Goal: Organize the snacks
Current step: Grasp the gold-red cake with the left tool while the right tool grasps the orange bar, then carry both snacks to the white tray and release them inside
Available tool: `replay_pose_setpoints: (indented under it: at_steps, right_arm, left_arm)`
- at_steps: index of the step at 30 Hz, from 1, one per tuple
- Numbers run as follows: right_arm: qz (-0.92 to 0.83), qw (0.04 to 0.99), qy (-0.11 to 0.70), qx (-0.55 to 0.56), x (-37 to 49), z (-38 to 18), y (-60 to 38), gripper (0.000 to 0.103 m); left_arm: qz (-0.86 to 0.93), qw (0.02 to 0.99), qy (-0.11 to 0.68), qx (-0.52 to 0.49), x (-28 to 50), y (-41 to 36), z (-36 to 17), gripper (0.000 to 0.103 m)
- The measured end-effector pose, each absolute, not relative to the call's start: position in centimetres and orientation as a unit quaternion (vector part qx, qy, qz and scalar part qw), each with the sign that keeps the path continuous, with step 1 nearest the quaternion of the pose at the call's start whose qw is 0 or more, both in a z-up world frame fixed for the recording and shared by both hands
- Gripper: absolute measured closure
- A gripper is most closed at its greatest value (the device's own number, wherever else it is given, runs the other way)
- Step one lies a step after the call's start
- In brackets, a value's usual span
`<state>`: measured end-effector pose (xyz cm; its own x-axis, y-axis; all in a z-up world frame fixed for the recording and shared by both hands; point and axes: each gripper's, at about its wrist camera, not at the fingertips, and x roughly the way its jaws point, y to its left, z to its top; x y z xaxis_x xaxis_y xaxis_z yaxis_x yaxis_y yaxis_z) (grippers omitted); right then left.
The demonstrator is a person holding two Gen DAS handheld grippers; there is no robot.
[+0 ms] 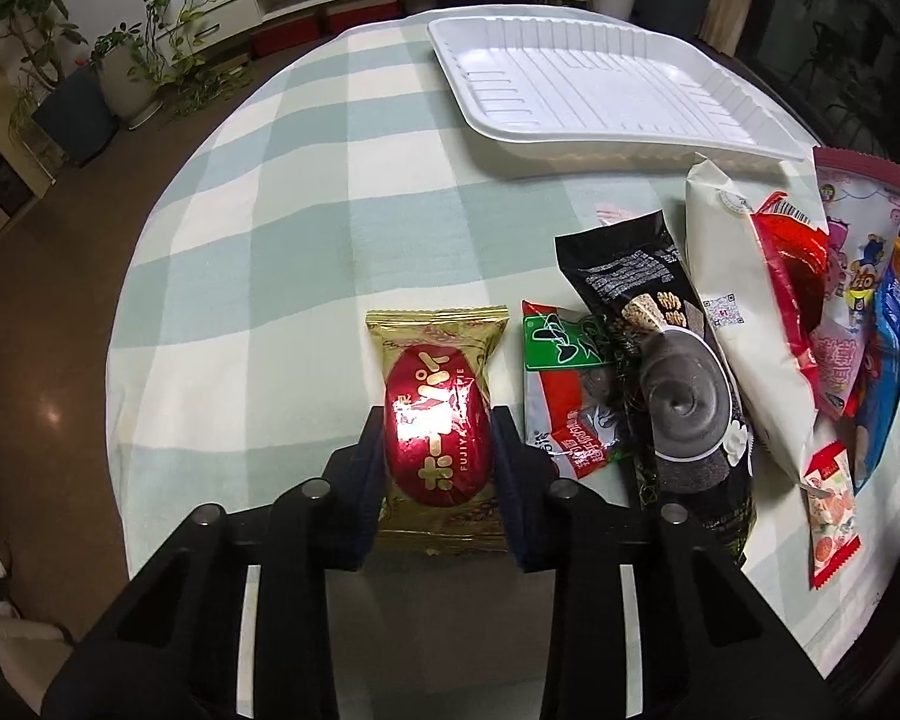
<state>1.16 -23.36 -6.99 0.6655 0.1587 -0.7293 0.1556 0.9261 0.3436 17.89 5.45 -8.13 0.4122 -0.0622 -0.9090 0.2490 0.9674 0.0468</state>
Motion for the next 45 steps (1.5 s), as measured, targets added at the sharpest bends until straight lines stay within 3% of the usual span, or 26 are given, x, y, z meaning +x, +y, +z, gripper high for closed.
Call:
replay_pose_setpoints:
  at_steps: [16,24,32,45]
  right_arm:
    - [-0.050,0.868,0.436,0.231,6.6,-8.3,-28.4,0.029]
    - [-0.054,0.859,0.460,0.220,8.7,-10.0,-28.3,0.043]
    - [-0.044,0.857,0.458,0.232,9.2,-10.6,-28.9,0.078]
    - [-0.056,0.867,0.402,0.287,7.4,-8.5,-31.2,0.084]
  left_arm:
    - [-0.113,0.843,0.526,-0.018,14.6,8.5,-7.8,0.074]
    - [-0.139,0.850,0.505,-0.058,11.7,8.4,-6.4,0.074]
    - [-0.147,0.852,0.495,-0.087,9.1,8.3,-5.8,0.074]
    - [-0.157,0.854,0.478,-0.131,9.6,10.0,-4.5,0.074]
